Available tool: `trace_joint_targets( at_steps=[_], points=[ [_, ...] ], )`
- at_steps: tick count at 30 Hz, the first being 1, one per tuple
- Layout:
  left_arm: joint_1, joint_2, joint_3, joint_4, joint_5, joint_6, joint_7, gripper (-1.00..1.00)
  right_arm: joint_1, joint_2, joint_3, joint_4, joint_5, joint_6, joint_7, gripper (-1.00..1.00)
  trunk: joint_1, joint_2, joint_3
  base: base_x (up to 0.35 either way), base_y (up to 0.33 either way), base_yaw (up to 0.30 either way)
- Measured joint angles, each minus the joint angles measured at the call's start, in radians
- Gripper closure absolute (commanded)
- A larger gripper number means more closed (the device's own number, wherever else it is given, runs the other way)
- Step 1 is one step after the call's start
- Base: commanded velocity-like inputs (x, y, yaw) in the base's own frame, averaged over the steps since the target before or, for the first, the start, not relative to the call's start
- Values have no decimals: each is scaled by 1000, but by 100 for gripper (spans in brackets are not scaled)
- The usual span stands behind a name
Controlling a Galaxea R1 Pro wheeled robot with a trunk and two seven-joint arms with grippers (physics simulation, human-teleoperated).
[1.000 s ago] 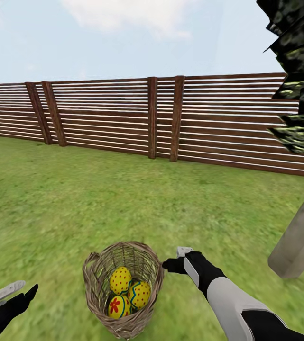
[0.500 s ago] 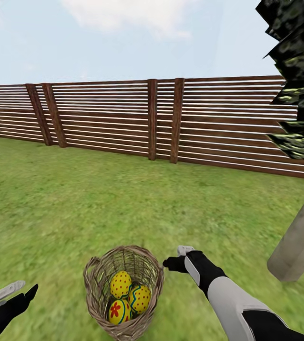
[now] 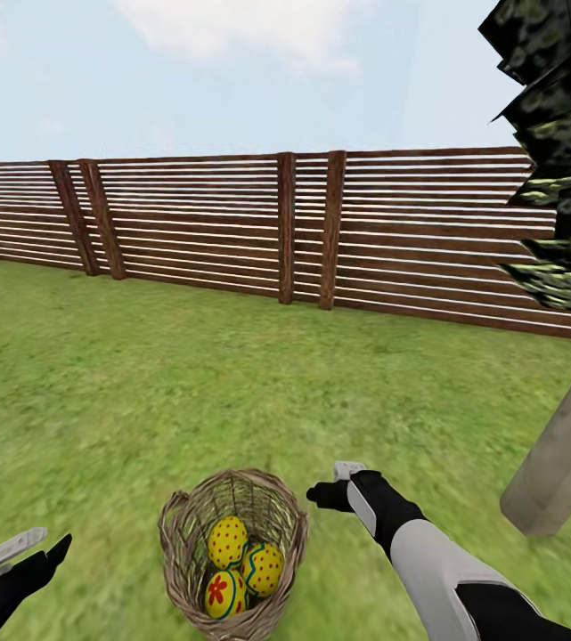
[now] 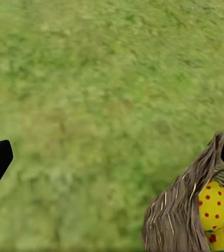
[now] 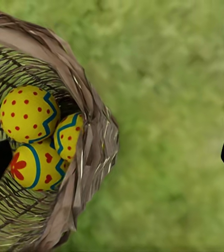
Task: Take the three Easter eggs out of the wicker basket on the lawn in the garden, then place them on the lawn next to a single tree (choose any tree) so that all three eggs are next to the same tree and none are left in the basket.
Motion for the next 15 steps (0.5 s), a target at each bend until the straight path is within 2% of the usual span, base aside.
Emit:
trace_joint_targets(
  at_steps=[5,13,15],
  points=[
    [0,0,1,0,0,2,0,-100,0,0,0,1,0,-1,0,-100,-19,35,17,0,0,-66],
    [-3,2,1,-7,0,24,-1,-100,0,0,1,2,0,0,1,-100,-50,91,47,0,0,-235],
    [-6,5,1,-17,1,71,0,-100,0,0,2,1,1,0,0,-100,-58,105,54,0,0,-266]
  ],
)
